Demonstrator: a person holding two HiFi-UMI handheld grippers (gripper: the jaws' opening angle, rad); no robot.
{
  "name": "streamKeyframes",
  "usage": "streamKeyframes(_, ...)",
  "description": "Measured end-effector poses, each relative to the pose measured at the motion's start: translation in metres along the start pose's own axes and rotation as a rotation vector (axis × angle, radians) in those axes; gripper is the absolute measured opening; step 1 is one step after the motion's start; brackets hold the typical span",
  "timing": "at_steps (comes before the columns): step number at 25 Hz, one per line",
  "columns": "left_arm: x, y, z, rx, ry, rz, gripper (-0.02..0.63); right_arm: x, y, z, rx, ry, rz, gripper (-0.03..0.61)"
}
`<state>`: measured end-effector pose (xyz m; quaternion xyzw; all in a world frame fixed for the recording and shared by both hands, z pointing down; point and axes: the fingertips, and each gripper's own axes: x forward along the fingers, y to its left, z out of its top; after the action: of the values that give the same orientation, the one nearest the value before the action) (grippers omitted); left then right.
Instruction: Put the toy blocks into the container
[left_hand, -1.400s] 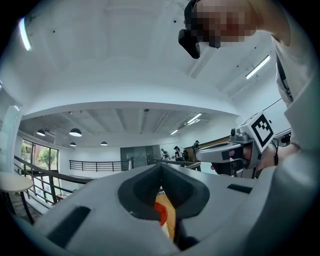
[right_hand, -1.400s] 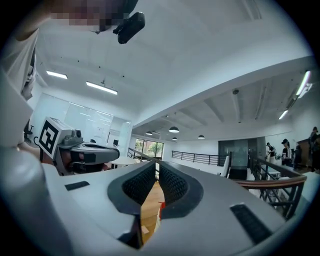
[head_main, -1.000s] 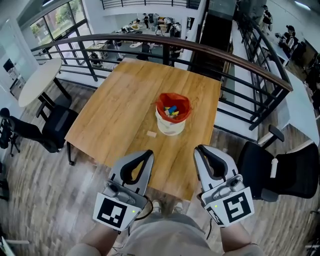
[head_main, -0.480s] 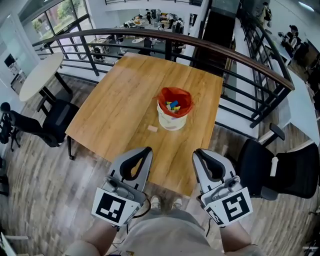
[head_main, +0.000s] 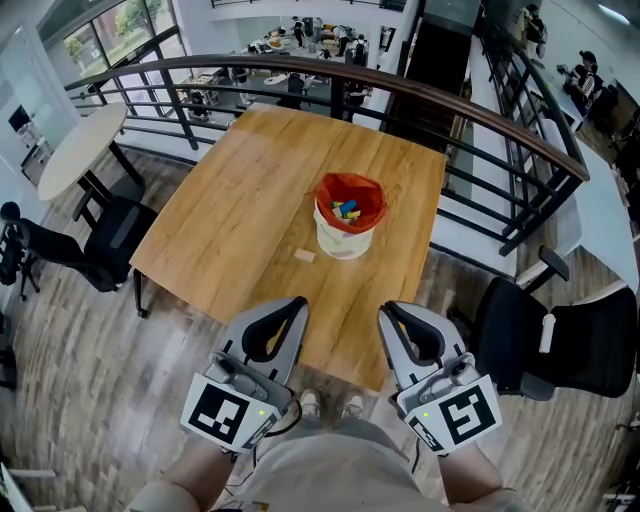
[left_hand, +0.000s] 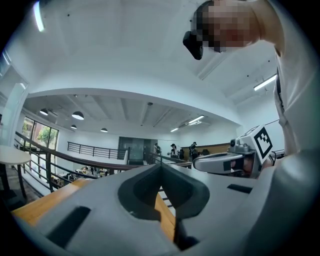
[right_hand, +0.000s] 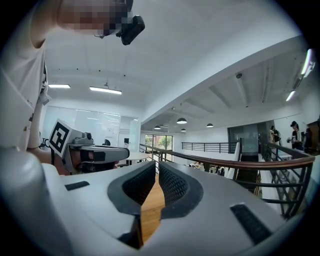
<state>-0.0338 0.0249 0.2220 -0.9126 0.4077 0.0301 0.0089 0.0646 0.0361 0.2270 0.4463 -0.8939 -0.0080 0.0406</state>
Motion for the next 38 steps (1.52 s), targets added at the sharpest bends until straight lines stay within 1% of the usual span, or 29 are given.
streamKeyframes(4,-0.005,0.002,-0.005,-0.011,0.013,0.016,0.011,0.0,0.005,-0.001,0.004,0.006,0.011,0.034)
streamKeyframes(8,-0.011,0.004,-0.008,-0.02,0.016,0.03,0.011,0.002,0.008,-0.007,0.038,0.016,0.031,0.034)
streamKeyframes(12,-0.015,0.004,-0.012,-0.034,0.021,0.045,0.011,0.005,0.012,-0.011,0.0,0.022,0.041,0.034)
streamKeyframes(16,-0.018,0.004,-0.017,-0.042,0.031,0.06,0.011,0.014,0.018,-0.023,0.0,0.035,0.077,0.034)
streamKeyframes(21,-0.023,0.015,-0.025,-0.062,0.045,0.104,0.011,0.027,0.024,-0.039,0.052,0.046,0.111,0.034)
streamKeyframes(27,-0.023,0.037,-0.024,-0.078,0.025,0.157,0.011,0.06,0.025,-0.023,-0.004,0.001,0.132,0.035)
streamKeyframes(30,-0.018,0.054,-0.019,-0.061,0.005,0.183,0.011,0.083,0.022,-0.013,-0.014,-0.023,0.139,0.037)
streamKeyframes(32,-0.013,0.067,-0.018,-0.041,-0.002,0.201,0.011,0.099,0.021,-0.008,-0.003,-0.036,0.16,0.037)
streamKeyframes(35,-0.005,0.082,-0.023,-0.024,-0.007,0.214,0.011,0.123,0.02,-0.009,-0.012,-0.04,0.175,0.038)
streamKeyframes(36,-0.002,0.088,-0.025,-0.02,-0.008,0.218,0.011,0.131,0.02,-0.011,-0.021,-0.036,0.178,0.052)
streamKeyframes(38,0.003,0.1,-0.03,-0.008,-0.004,0.224,0.012,0.148,0.021,-0.016,-0.033,-0.02,0.188,0.109)
